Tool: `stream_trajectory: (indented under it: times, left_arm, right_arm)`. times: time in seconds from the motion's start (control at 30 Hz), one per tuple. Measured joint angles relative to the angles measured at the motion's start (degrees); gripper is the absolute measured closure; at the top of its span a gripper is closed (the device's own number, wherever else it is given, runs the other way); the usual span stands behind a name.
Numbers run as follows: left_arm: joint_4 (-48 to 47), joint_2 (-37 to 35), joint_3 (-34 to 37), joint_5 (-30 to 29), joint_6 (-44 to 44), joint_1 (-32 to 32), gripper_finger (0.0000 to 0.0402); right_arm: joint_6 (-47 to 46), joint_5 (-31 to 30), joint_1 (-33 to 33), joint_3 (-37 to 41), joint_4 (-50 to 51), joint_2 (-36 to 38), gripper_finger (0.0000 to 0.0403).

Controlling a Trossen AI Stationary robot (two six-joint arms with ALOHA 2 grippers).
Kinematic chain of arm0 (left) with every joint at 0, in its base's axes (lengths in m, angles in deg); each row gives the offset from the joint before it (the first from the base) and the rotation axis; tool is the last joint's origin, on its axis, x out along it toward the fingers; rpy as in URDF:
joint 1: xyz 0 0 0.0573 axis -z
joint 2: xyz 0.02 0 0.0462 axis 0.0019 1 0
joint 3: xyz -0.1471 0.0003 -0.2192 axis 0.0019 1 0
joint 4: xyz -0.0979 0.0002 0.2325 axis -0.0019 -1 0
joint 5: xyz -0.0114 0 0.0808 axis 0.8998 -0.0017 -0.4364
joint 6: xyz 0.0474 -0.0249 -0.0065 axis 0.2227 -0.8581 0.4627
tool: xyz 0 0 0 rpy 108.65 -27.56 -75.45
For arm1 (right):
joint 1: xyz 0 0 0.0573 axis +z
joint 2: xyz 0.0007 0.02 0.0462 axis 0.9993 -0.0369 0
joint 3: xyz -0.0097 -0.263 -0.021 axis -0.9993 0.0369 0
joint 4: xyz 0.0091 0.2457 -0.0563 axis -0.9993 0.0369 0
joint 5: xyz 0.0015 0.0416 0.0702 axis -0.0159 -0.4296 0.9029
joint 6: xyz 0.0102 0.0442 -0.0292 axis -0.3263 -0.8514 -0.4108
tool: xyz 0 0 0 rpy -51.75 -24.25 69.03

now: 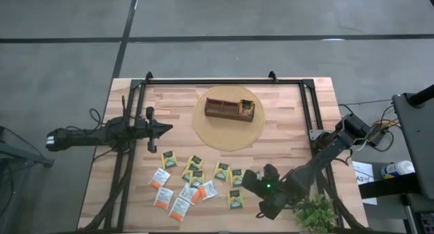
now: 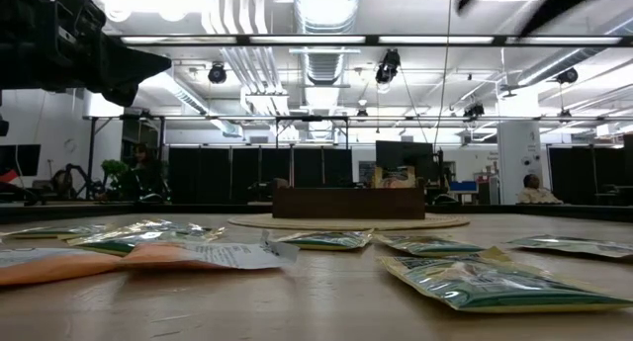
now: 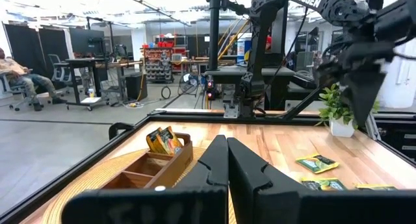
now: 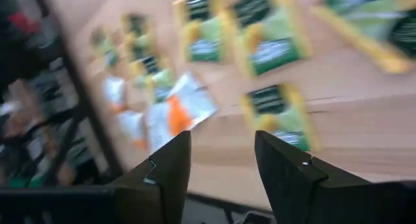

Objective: Pick & Place Tea
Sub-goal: Put the green tea bag into the middle section of wooden organizer

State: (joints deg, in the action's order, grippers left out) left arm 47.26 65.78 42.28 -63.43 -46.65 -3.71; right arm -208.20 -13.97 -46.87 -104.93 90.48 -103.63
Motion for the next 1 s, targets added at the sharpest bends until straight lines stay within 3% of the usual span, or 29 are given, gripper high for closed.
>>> stream_trajectory:
  times: [0.23, 0.33, 1.0]
  left_arm:
    - [-0.2, 0.0, 0.0, 0.0, 0.0, 0.0, 0.0402]
    - [-0.4, 0.0, 0.0, 0.0, 0.0, 0.0, 0.0402]
    - [-0.7, 0.0, 0.0, 0.0, 0.0, 0.0, 0.0402]
  right_arm:
    - [-6.8, 16.1, 0.0, 0.0, 9.3, -1.5, 0.0234]
    - [-6.8, 20.0, 0.0, -0.1, 11.2, -1.9, 0.0234]
    - [-3.2, 20.7, -0.9, -0.1, 14.1, -5.1, 0.0234]
